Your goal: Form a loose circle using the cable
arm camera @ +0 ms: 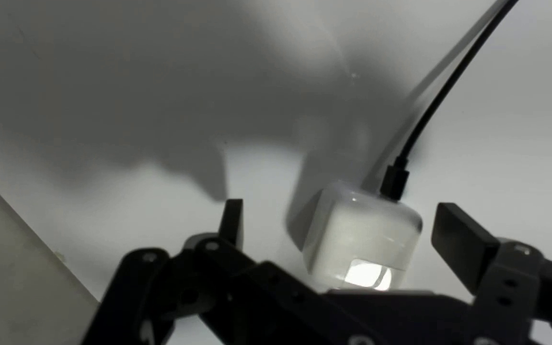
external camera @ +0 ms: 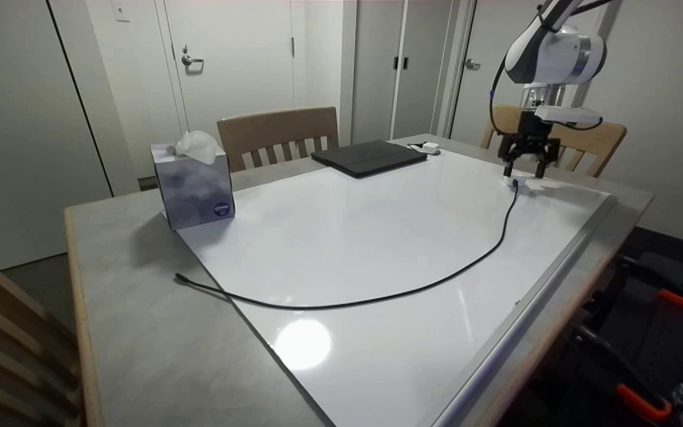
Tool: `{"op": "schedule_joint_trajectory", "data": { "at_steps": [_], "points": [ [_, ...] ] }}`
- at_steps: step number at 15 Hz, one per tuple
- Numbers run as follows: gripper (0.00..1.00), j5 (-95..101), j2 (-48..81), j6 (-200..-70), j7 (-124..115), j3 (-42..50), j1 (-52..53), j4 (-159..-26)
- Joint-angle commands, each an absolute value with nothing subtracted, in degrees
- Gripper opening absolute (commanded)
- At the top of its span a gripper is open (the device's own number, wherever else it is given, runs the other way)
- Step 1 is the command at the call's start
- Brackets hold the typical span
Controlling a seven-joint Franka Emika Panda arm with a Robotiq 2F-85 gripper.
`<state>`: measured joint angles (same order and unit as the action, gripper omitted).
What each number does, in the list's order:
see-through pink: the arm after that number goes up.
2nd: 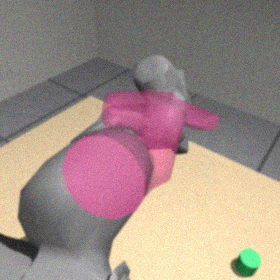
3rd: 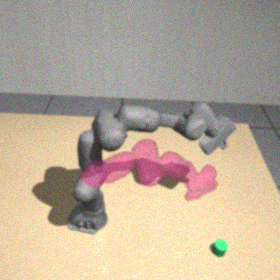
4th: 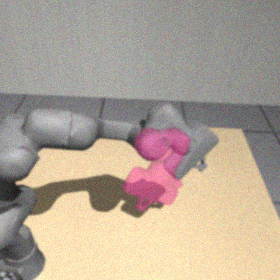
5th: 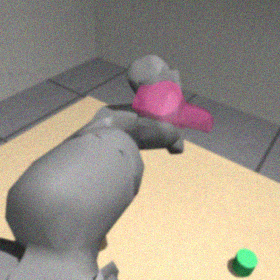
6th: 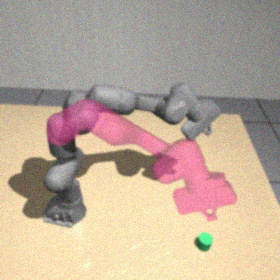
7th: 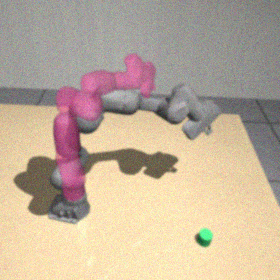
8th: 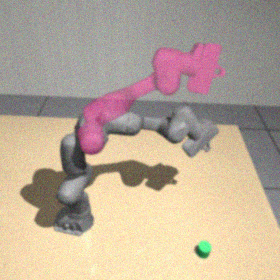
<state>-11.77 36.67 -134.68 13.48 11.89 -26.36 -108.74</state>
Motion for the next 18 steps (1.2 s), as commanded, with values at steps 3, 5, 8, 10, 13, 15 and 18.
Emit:
{"op": "schedule_joint_trajectory", "data": {
  "at_steps": [3,5,8,10,13,15,18],
  "points": [
    [1.00,-12.02,38.03,-135.95,15.07,10.12,-27.69,-108.05],
    [0.90,-11.94,38.21,-135.98,15.06,9.93,-27.59,-108.01],
    [0.60,-11.85,38.49,-136.05,15.17,9.70,-27.56,-107.88],
    [0.46,-11.83,38.67,-136.00,15.21,9.64,-27.59,-107.66],
    [0.29,-11.78,38.70,-135.88,15.17,9.66,-27.61,-107.13],
    [0.29,-11.64,38.66,-135.86,15.08,9.71,-27.49,-107.06],
    [0.29,-10.23,37.99,-134.70,14.86,10.15,-26.54,-107.18]
  ]
}}
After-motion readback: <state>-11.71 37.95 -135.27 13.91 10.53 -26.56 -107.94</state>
